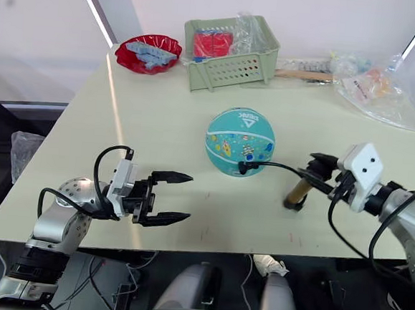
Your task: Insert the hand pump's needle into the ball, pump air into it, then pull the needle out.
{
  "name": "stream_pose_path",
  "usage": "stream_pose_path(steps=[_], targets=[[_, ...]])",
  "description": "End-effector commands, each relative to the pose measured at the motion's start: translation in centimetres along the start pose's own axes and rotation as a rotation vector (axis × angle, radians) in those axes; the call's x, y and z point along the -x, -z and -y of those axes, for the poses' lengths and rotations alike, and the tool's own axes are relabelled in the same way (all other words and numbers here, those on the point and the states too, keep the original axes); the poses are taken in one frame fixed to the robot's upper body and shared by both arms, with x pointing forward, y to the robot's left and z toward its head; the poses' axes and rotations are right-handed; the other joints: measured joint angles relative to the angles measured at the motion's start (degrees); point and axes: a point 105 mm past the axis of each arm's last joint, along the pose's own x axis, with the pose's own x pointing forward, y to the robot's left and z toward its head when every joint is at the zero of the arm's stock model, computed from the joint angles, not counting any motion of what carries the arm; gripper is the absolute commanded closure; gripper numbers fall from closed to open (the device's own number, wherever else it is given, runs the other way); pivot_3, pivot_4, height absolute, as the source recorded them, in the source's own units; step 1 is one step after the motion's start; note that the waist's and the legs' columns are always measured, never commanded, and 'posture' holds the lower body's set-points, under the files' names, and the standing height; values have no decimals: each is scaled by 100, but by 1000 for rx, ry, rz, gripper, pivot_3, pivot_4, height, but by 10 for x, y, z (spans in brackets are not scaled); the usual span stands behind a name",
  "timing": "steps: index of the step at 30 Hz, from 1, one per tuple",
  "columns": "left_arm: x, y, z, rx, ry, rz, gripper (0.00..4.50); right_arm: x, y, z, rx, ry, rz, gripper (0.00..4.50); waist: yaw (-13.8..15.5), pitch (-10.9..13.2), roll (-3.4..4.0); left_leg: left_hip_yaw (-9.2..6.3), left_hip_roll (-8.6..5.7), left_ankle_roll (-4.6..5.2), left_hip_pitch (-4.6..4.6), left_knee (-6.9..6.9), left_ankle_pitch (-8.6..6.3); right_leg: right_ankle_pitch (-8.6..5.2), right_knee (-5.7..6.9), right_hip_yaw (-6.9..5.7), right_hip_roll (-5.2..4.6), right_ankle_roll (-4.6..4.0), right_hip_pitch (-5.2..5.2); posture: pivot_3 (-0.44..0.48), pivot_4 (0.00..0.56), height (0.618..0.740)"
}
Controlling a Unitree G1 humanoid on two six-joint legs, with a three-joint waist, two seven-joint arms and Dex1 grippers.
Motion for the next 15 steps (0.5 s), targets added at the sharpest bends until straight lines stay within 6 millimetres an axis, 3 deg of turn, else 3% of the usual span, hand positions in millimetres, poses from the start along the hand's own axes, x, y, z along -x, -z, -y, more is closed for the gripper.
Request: stream_pose_path(steps=[1,6,15], targets=[[-1,-10,2,-37,13,19,39,4,-19,17,117,62,47,2865,-28,15,4,2,0,-2,-1,-4,1,0,1,2,2,0,-2,0,150,737],[-7,-14,2,-47,28,34,39,-3,-25,24,235,106,70,2865,-42,26,4,8,-1,-5,-1,-6,4,0,9,7,6,1,-4,0,150,737],[-8,-16,2,-55,33,38,39,-15,-20,13,527,36,63,2865,-48,31,3,14,-4,-15,2,-5,11,0,20,13,9,2,-4,0,150,737]])
